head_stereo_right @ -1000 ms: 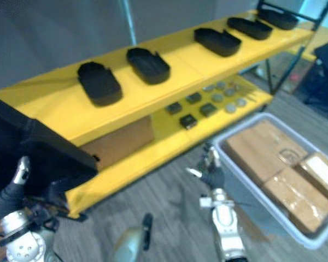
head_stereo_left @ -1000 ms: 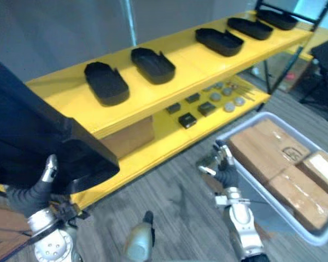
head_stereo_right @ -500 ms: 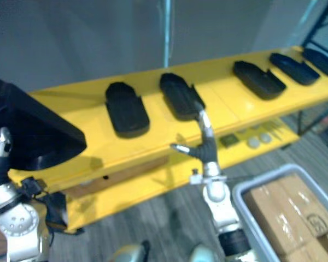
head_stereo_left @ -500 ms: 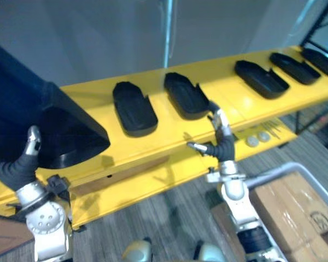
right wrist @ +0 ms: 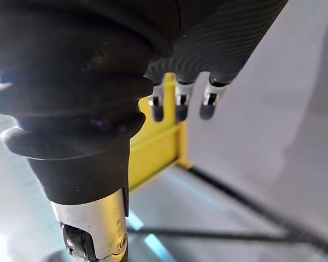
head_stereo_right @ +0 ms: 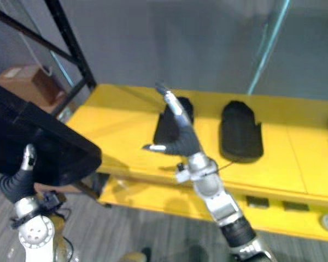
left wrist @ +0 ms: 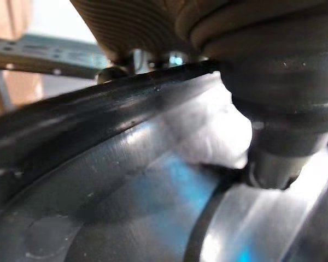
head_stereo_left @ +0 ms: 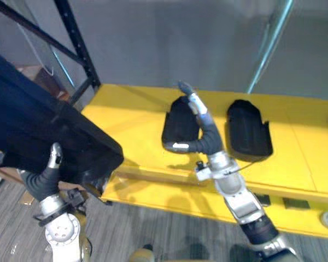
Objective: Walk over and take plastic housings, then place them on the shelf
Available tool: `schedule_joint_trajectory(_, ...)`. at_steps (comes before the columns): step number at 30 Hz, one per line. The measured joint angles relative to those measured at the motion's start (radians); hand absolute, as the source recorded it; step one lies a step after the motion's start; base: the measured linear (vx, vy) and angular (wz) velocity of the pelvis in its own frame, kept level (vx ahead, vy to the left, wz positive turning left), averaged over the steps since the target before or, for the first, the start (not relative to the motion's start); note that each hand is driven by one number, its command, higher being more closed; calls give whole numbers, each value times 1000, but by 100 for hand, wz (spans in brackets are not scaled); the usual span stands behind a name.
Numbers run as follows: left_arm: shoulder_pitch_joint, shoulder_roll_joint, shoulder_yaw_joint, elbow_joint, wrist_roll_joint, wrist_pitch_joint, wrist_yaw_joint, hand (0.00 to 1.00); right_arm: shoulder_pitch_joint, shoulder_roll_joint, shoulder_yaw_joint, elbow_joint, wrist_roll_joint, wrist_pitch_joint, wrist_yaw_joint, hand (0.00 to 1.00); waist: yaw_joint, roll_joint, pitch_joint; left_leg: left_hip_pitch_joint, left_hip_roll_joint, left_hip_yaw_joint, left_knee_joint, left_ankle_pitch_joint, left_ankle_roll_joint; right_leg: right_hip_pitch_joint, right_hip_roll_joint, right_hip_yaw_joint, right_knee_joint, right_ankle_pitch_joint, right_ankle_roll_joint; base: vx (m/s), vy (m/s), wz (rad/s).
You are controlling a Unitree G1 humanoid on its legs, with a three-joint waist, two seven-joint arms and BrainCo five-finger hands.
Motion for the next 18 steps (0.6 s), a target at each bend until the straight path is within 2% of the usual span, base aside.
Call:
schedule_joint_trajectory(2,3,40,26,1,20,10,-15,100,60,4,-90,-16,1,15,-41,0,-10,-3,-2,16,-1,21,-11,0,0,-1,-3,24,0,1,2,20,34,-36)
schedule_joint_trajectory(4,6,108,97,27,24,23,-53,100,152,20,-252,-31,36,15,-112,0,-46,-4,-5,45,1,67,-33,1,2,-8,-7,65,1,2,4,-1,33,-62)
schedule_joint_trajectory(6,1,186,155,122,26,40,-86,100,231,26,-403,-43,56,14,-168,0,-87,11,-13,68,5,120,-52,1,2,-26,-8,113,2,6,10,-17,27,-71)
schedule_joint_trajectory(8,-14,276,169,269,26,88,-123,100,308,28,-535,-43,91,2,-205,0,-122,35,-30,85,7,171,-71,2,3,-48,-8,157,5,9,15,-39,21,-63)
schedule_joint_trajectory(9,-21,296,173,306,26,104,-137,100,327,29,-564,-42,107,-6,-210,0,-134,41,-34,85,8,185,-75,2,3,-55,-8,166,6,10,16,-51,21,-61)
schedule_joint_trajectory(11,-63,363,184,423,23,170,-183,100,396,36,-653,-3,175,-24,-230,0,-177,50,-38,89,10,225,-80,2,4,-78,-5,206,5,16,25,-56,12,-50)
schedule_joint_trajectory(14,-143,467,184,584,-7,243,-253,100,459,87,-694,131,272,-36,-207,0,-202,51,-37,90,18,264,-82,2,4,-102,4,240,7,22,29,-52,-7,-39)
schedule_joint_trajectory(17,-234,567,167,739,-26,335,-323,100,504,115,-662,263,263,-35,-164,0,-214,62,-37,90,17,281,-93,3,5,-117,5,259,8,26,32,-33,-1,-17)
schedule_joint_trajectory(18,-254,593,152,778,-26,350,-334,100,506,115,-651,291,250,-34,-157,0,-214,65,-36,90,16,285,-96,6,6,-122,4,262,10,26,33,-8,13,-9)
